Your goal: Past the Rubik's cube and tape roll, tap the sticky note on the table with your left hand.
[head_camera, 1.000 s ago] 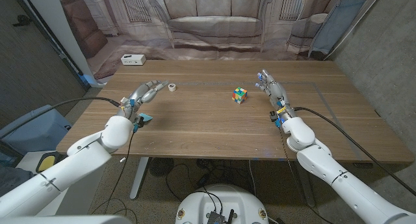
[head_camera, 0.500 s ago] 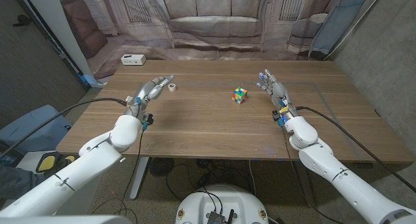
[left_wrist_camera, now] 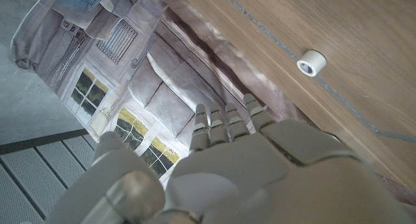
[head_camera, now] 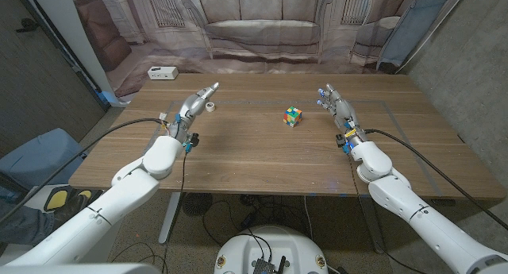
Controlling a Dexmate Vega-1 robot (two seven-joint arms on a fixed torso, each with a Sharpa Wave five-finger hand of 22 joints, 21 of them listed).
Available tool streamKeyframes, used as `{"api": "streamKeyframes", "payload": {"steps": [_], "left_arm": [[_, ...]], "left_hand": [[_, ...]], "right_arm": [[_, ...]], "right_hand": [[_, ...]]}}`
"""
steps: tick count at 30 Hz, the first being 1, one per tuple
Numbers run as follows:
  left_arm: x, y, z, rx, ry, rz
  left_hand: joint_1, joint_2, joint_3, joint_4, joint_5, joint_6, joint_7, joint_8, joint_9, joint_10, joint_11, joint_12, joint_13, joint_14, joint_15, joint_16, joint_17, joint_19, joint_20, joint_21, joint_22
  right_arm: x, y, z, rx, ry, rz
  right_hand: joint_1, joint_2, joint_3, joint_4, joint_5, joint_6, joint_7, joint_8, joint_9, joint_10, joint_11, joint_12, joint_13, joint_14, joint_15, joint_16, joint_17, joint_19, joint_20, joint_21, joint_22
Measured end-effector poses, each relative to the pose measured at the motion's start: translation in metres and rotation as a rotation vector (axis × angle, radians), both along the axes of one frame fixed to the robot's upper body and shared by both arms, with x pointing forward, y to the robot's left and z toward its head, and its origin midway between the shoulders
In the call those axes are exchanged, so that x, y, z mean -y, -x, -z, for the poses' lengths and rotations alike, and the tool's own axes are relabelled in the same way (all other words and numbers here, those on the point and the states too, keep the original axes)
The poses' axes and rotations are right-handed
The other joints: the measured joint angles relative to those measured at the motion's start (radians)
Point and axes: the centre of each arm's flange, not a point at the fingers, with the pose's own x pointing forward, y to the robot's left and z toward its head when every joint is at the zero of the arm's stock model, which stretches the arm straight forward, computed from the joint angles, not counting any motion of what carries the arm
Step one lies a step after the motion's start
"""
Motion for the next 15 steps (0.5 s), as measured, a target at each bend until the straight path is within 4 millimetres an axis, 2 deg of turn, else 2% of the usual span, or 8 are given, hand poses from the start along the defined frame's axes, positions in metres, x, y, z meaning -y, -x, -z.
{"api": "streamKeyframes", "payload": {"steps": [2, 4, 7, 9, 10, 11, 15], "left_arm": [[0.002, -0.003, -0.002, 0.003, 0.011, 0.023], [0.004, -0.001, -0.003, 0.007, 0.014, 0.044], [0.007, -0.005, -0.004, 0.007, 0.023, 0.070], [0.009, -0.004, -0.005, 0.009, 0.025, 0.095], [0.010, -0.013, -0.005, 0.002, 0.035, 0.095], [0.011, -0.013, -0.005, 0.001, 0.036, 0.102], [0.014, -0.018, -0.006, -0.002, 0.047, 0.131]], "left_hand": [[0.000, 0.000, 0.000, 0.000, 0.000, -0.001, 0.001, 0.000, 0.000, 0.000, 0.000, 0.000, 0.000, 0.000, 0.000, 0.000, -0.004, 0.013, -0.016, 0.000, -0.002], [0.000, 0.000, 0.000, 0.000, 0.000, -0.006, 0.006, -0.004, 0.000, 0.000, 0.000, 0.000, 0.000, 0.000, 0.000, 0.000, -0.005, 0.019, -0.022, 0.000, -0.002], [0.000, 0.000, -0.004, -0.004, 0.000, -0.010, 0.010, -0.004, -0.001, -0.003, 0.003, -0.005, 0.000, 0.000, 0.000, 0.000, -0.005, 0.014, -0.027, 0.000, -0.002], [0.000, 0.000, -0.004, -0.004, 0.000, -0.013, 0.013, -0.008, -0.005, -0.006, 0.006, -0.008, 0.000, -0.008, 0.008, -0.004, -0.005, -0.001, -0.021, 0.000, -0.002], [0.000, 0.000, -0.004, -0.004, 0.000, -0.018, 0.008, -0.008, -0.005, -0.010, 0.010, -0.008, 0.000, -0.008, 0.008, -0.004, -0.005, -0.005, -0.017, -0.001, -0.002], [0.002, -0.002, -0.004, -0.004, 0.000, -0.022, 0.011, -0.008, -0.005, -0.011, 0.011, -0.013, 0.000, -0.010, 0.010, -0.004, -0.005, -0.006, -0.015, -0.006, -0.002], [0.005, -0.005, -0.004, -0.004, 0.000, -0.032, 0.020, -0.008, -0.005, -0.016, 0.005, -0.014, 0.000, -0.020, 0.012, -0.008, -0.005, -0.013, -0.022, -0.006, -0.002]], "right_arm": [[0.001, 0.001, 0.000, 0.001, 0.006, 0.007], [0.003, 0.002, 0.000, 0.003, 0.010, 0.008], [0.005, 0.004, 0.000, 0.002, 0.022, 0.019], [0.006, 0.006, -0.001, 0.005, 0.027, 0.019], [0.007, 0.005, 0.001, -0.002, 0.036, 0.042], [0.007, 0.005, 0.001, -0.002, 0.038, 0.044], [0.010, 0.007, 0.002, -0.002, 0.047, 0.054]], "right_hand": [[0.000, 0.000, 0.000, 0.000, 0.000, -0.019, 0.002, -0.008, 0.000, 0.000, 0.000, 0.000, 0.000, -0.008, 0.000, 0.000, 0.000, -0.004, -0.004, 0.000, 0.000], [0.000, 0.000, 0.000, 0.000, 0.000, -0.028, 0.008, -0.012, 0.000, -0.005, -0.005, -0.004, 0.000, -0.009, -0.002, 0.000, 0.000, -0.017, -0.006, -0.004, 0.000], [-0.001, 0.000, -0.002, 0.002, 0.000, -0.033, 0.002, -0.012, 0.000, -0.008, -0.008, -0.005, 0.000, -0.015, -0.007, -0.001, 0.000, -0.026, -0.011, -0.004, 0.000], [-0.002, -0.002, -0.007, 0.001, 0.000, -0.039, 0.005, -0.016, 0.000, -0.017, -0.008, -0.008, 0.000, -0.020, -0.009, -0.007, 0.000, -0.034, -0.016, -0.004, 0.000], [-0.005, -0.005, -0.007, 0.001, 0.000, -0.044, 0.002, -0.017, 0.000, -0.024, -0.008, -0.008, 0.000, -0.026, -0.010, -0.007, 0.000, -0.034, -0.016, -0.004, 0.000], [-0.005, -0.005, -0.007, 0.001, 0.000, -0.048, -0.002, -0.020, 0.000, -0.030, -0.010, -0.010, 0.000, -0.027, -0.009, -0.007, 0.000, -0.034, -0.016, -0.004, 0.000], [-0.005, -0.005, -0.007, 0.001, 0.000, -0.082, -0.003, -0.027, 0.000, -0.043, -0.014, -0.012, 0.000, -0.032, -0.014, -0.007, -0.001, -0.034, -0.017, -0.004, 0.000]]}}
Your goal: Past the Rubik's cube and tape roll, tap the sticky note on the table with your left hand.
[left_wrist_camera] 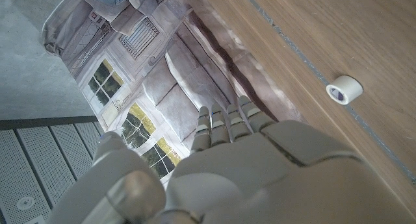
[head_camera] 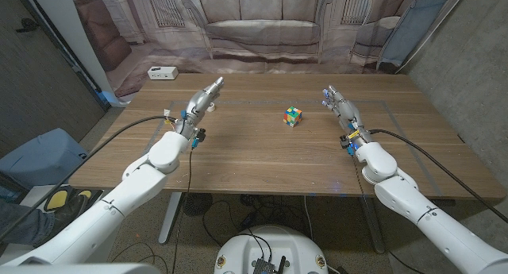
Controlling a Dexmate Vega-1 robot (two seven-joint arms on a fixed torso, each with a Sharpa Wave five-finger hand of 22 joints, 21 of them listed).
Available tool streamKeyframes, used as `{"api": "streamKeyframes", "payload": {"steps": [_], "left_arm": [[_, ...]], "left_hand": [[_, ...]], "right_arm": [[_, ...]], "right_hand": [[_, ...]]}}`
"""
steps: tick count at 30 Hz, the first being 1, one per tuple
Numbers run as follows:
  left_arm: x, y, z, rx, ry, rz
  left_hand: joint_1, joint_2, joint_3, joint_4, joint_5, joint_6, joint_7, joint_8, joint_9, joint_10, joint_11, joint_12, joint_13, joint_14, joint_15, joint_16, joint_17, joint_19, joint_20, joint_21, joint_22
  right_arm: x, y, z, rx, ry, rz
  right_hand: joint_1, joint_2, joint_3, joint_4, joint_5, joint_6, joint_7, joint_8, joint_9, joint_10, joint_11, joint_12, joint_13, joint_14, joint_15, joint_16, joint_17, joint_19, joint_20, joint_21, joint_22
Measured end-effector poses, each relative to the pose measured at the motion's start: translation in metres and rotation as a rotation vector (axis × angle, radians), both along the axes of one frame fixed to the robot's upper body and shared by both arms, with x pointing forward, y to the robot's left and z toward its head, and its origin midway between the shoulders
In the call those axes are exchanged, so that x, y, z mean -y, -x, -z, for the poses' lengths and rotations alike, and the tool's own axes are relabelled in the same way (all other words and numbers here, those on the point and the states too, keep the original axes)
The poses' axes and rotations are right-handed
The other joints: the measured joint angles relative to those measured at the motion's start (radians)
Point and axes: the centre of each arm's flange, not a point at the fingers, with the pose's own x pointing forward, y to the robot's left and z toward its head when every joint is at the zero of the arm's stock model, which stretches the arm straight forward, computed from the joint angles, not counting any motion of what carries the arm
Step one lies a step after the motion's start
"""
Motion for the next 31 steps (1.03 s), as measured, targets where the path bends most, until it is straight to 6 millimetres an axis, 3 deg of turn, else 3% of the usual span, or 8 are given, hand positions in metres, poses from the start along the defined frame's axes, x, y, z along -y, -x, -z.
{"api": "streamKeyframes", "payload": {"steps": [7, 31], "left_arm": [[0.005, -0.011, 0.001, -0.010, 0.027, 0.041], [0.009, -0.033, 0.013, -0.059, 0.094, 0.098]], "left_hand": [[0.000, 0.000, 0.003, -0.003, 0.000, -0.008, 0.009, -0.004, 0.000, -0.005, -0.005, -0.004, -0.003, -0.008, -0.008, 0.000, 0.000, 0.000, -0.011, 0.000, 0.000], [0.000, 0.000, 0.003, -0.003, 0.000, -0.008, 0.009, -0.004, 0.000, -0.005, -0.005, -0.004, -0.005, -0.008, -0.008, 0.000, 0.000, 0.000, -0.011, 0.000, 0.000]], "right_arm": [[0.004, 0.001, 0.002, -0.003, 0.003, 0.008], [0.011, -0.002, 0.005, -0.005, -0.026, 0.019]], "right_hand": [[0.007, 0.007, 0.005, -0.004, 0.000, -0.026, 0.023, -0.004, 0.000, -0.007, -0.004, 0.000, 0.000, 0.000, 0.000, 0.000, -0.001, 0.012, -0.012, 0.005, 0.000], [0.007, 0.007, 0.005, -0.004, 0.000, -0.022, 0.027, 0.004, 0.000, 0.004, 0.001, 0.004, 0.000, 0.004, 0.004, 0.000, -0.001, 0.017, -0.007, 0.005, -0.002]]}}
